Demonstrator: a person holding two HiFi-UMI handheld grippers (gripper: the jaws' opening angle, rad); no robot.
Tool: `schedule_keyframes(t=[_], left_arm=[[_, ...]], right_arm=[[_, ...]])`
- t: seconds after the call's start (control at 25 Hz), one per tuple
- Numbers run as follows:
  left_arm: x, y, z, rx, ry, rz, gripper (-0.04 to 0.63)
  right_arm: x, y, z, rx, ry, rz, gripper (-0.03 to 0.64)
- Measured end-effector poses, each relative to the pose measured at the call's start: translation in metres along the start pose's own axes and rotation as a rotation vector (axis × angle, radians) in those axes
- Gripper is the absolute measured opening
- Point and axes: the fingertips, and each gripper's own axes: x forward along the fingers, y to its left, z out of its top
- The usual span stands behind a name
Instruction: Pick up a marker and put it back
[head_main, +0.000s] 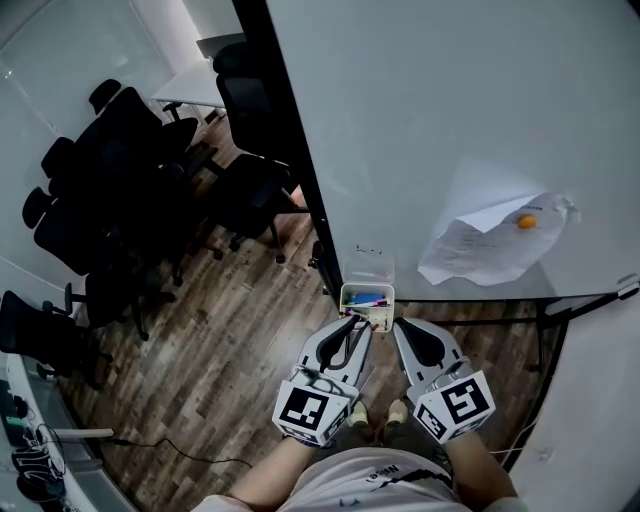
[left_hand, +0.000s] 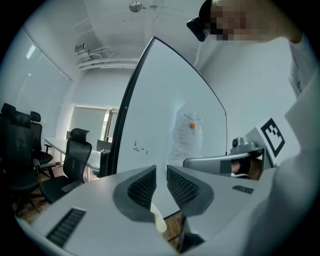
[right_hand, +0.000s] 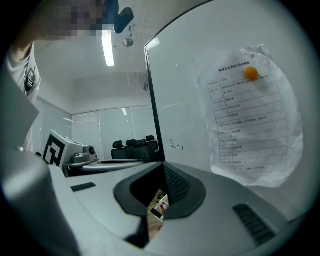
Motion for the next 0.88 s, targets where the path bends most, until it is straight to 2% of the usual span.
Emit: schedule_keyframes(t=[0.36, 0.88], left_arm=[[-0.016, -0.033, 0.046, 0.014, -0.075, 0.005, 0.014], [-0.022, -0.081, 0.07, 0.041, -0.108, -0.006, 0.012]], right_arm=[[-0.019, 0.006, 0.029, -0.039, -0.035, 0.032, 0.012], [-0.053, 0.014, 0.062, -0.075, -0.091, 0.086, 0.012]])
